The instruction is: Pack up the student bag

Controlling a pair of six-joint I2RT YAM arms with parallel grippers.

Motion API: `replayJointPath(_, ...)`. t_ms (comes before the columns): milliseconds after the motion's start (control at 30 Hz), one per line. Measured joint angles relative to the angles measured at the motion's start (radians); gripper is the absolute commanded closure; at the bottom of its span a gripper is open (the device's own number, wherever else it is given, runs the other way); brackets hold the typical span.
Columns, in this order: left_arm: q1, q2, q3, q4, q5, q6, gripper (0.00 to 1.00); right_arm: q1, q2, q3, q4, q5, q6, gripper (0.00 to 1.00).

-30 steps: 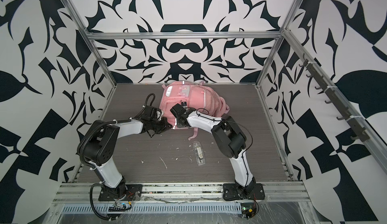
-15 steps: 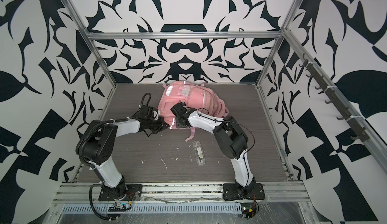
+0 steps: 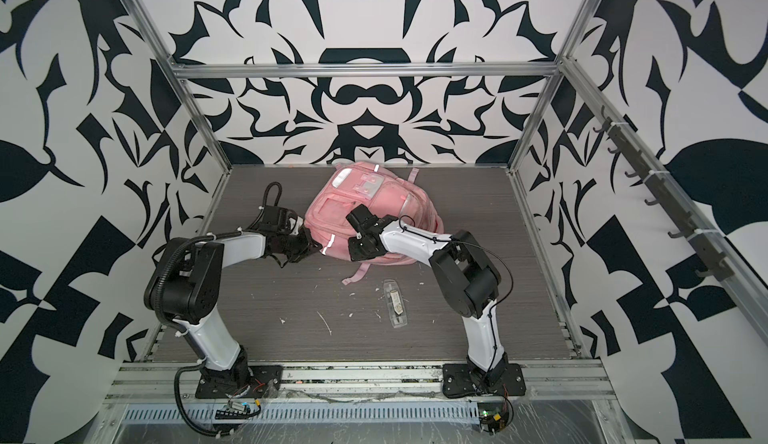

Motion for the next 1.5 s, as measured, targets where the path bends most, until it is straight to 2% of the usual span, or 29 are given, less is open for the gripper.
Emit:
replayJointPath(367,0.010,-0.007,0.004,-0.003,0.025,-0.001,1.00,-0.182,-0.166,-0.190,-0.063,-0.051,-0.121,1.00)
replayJointPath(533,0.011,-0.007,0.019,-0.006,0.037,-0.002,1.00,-0.270,-0.223,-0.224,-0.097,-0.041,-0.145,1.00)
replayJointPath(867,0.018,-0.007,0.039,-0.020,0.037,-0.013,1.00,-0.279,-0.241,-0.210,-0.130,0.101,-0.165,1.00)
replayJointPath(1033,0.021,0.003,0.059,-0.020,0.034,-0.031,0.99,-0.275,-0.241,-0.189,-0.141,0.111,-0.166,1.00)
replayJointPath(1167,0.028,0.045,0.111,-0.021,0.033,-0.050,0.90,-0.258,-0.229,-0.149,-0.160,0.114,-0.165,1.00)
replayJointPath(1300,0.043,0.100,0.187,-0.013,0.024,-0.077,0.70,-0.221,-0.172,-0.074,-0.183,0.126,-0.161,1.00)
replayJointPath(1367,0.045,0.123,0.231,-0.013,0.021,-0.085,0.64,-0.198,-0.135,-0.039,-0.195,0.133,-0.159,1.00)
replayJointPath(1500,0.054,0.139,0.274,-0.006,0.012,-0.092,0.59,-0.138,-0.070,0.021,-0.209,0.146,-0.151,1.00)
